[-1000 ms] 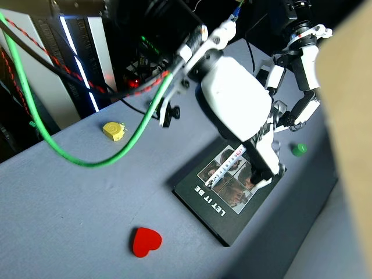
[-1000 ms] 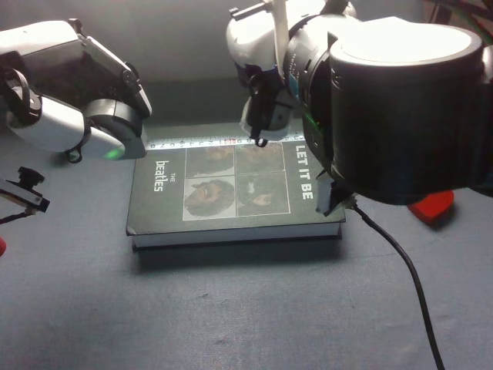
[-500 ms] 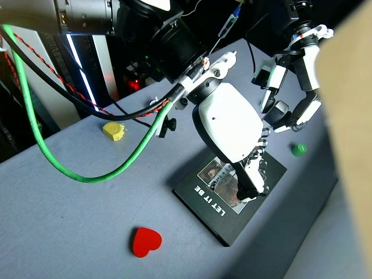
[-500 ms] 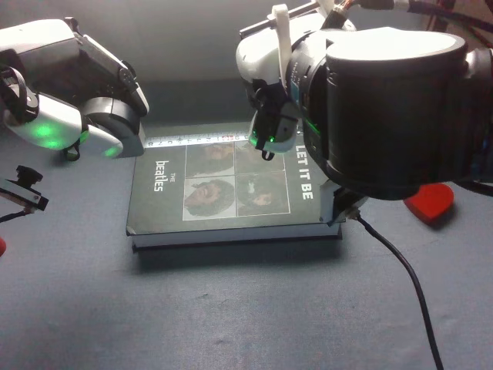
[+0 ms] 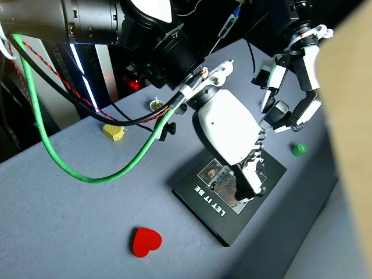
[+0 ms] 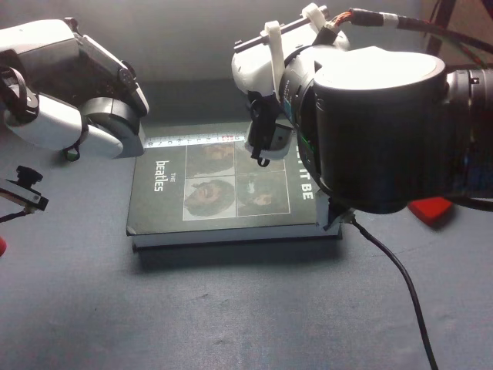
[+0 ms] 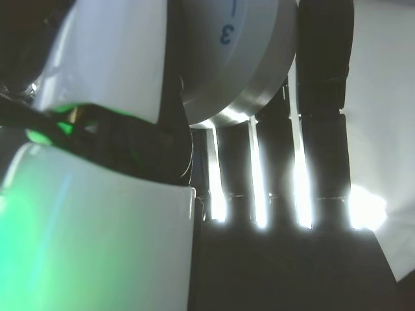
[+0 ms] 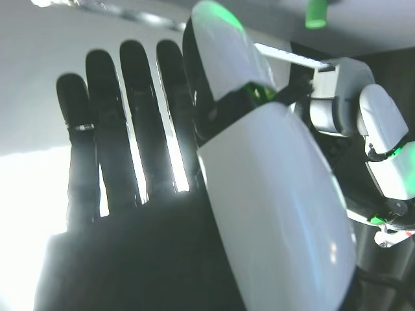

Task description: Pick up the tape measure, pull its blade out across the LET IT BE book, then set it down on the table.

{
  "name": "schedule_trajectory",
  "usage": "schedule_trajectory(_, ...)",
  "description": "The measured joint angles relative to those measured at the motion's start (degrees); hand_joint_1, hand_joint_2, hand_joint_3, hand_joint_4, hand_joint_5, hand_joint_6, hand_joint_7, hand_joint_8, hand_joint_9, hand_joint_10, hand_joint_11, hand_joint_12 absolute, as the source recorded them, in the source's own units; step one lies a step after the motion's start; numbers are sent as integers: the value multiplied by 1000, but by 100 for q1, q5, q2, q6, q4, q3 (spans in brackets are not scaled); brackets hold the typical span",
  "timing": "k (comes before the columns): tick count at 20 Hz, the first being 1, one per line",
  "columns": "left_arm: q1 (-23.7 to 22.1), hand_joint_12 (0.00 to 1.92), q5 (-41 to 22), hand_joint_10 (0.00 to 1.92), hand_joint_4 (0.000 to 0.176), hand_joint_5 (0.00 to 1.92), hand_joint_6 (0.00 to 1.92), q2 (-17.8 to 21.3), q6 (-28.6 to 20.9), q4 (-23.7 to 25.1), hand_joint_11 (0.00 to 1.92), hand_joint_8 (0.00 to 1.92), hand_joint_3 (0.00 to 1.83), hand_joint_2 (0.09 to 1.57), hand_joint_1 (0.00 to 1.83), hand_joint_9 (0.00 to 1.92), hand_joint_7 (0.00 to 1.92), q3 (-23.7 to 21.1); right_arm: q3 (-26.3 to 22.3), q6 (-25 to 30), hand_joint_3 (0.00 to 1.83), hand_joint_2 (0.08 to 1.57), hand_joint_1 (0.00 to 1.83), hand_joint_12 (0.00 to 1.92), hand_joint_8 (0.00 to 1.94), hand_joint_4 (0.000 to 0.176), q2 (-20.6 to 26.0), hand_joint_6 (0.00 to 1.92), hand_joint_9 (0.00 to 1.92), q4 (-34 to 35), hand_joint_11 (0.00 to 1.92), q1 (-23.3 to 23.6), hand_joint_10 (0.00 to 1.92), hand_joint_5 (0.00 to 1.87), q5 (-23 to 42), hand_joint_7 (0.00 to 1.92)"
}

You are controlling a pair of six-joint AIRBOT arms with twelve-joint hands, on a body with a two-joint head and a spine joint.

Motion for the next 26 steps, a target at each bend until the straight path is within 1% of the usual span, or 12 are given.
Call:
schedule_trajectory(4,2,919,-13,1141,0,1011,684,0,2,-2,1070,735,0,1066,1392,1023,1127,0,90,52,1,1206,964,1070,4,0,-24,0,601,-109,161,-81,6,625,28,657)
schedule_trajectory(5,2,919,-15,1141,0,1011,685,0,0,-2,1070,734,0,1066,1392,1022,1128,0,116,142,1,1206,965,1068,2,0,-26,0,600,-107,161,-83,5,623,42,654)
schedule_trajectory(9,0,921,-15,1134,0,1009,683,0,0,-2,1070,742,0,1066,1392,1035,1119,4,153,160,0,1206,962,1082,11,0,-26,2,627,-175,208,-122,16,625,96,678)
schedule_trajectory(14,0,923,-20,1119,0,997,703,0,0,-2,1071,727,0,1065,1393,1047,1122,4,175,157,0,1205,961,1079,8,0,-35,2,637,-173,203,-181,17,630,140,681)
schedule_trajectory(19,2,918,-26,1132,0,1018,682,0,0,-13,1059,727,0,1064,1393,1033,1128,7,177,149,0,1206,964,1083,14,0,-39,1,663,-170,223,-181,25,628,144,704)
schedule_trajectory(21,2,922,-26,1134,0,1032,638,0,0,-22,1079,732,0,1062,1393,1035,1130,4,177,144,0,1205,965,1071,6,0,-39,0,642,-170,201,-181,14,626,144,688)
schedule_trajectory(23,2,928,-26,1156,0,987,694,0,0,-26,1074,757,0,1072,1391,1021,1118,4,177,140,2,1211,962,1068,0,0,-37,0,628,-168,192,-181,8,610,142,672)
schedule_trajectory(26,0,929,-26,1154,0,987,695,0,0,-26,1071,770,0,1073,1391,1024,1108,4,177,136,4,1217,959,1075,6,0,-37,7,635,-168,210,-181,10,626,142,683)
